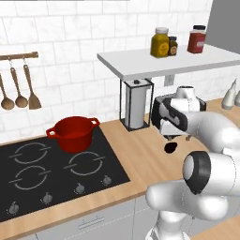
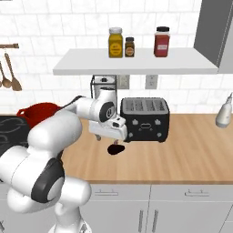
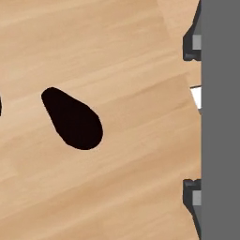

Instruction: Put the avocado and bell pepper in the pot. Retrieve the spatula and lightly stir the vegetables in the pot.

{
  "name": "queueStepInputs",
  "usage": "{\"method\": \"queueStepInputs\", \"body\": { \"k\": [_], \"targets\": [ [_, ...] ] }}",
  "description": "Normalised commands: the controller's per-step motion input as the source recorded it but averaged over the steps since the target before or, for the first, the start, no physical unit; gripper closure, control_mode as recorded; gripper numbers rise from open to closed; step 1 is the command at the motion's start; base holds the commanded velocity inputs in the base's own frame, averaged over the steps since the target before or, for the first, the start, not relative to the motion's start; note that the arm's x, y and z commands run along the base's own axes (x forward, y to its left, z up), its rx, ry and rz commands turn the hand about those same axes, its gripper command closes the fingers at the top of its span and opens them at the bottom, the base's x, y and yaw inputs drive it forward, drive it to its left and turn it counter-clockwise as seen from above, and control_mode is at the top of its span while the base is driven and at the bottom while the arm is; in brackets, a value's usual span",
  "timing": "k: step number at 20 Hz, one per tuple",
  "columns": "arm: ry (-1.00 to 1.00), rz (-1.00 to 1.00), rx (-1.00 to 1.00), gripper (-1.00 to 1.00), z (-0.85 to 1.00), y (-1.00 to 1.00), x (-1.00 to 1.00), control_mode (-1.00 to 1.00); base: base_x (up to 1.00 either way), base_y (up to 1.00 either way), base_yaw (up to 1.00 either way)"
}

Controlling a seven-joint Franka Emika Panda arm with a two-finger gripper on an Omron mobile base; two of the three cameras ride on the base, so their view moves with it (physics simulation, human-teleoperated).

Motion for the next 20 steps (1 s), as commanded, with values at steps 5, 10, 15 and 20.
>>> {"method": "queueStepInputs", "body": {
  "k": [5, 10, 15, 20],
  "targets": [
    [0.0, -0.08, -0.01, -1.0, -0.56, 0.0, 0.35, -1.0, 0.0, 0.0, 0.0],
    [0.0, -0.08, 0.0, -1.0, -0.44, -0.03, 0.35, -1.0, 0.0, 0.0, 0.0],
    [0.0, -0.06, 0.0, -1.0, -0.27, -0.01, 0.25, -1.0, 0.0, 0.0, 0.0],
    [0.0, -0.05, 0.01, -1.0, -0.22, -0.05, 0.21, -1.0, 0.0, 0.0, 0.0]
  ]
}}
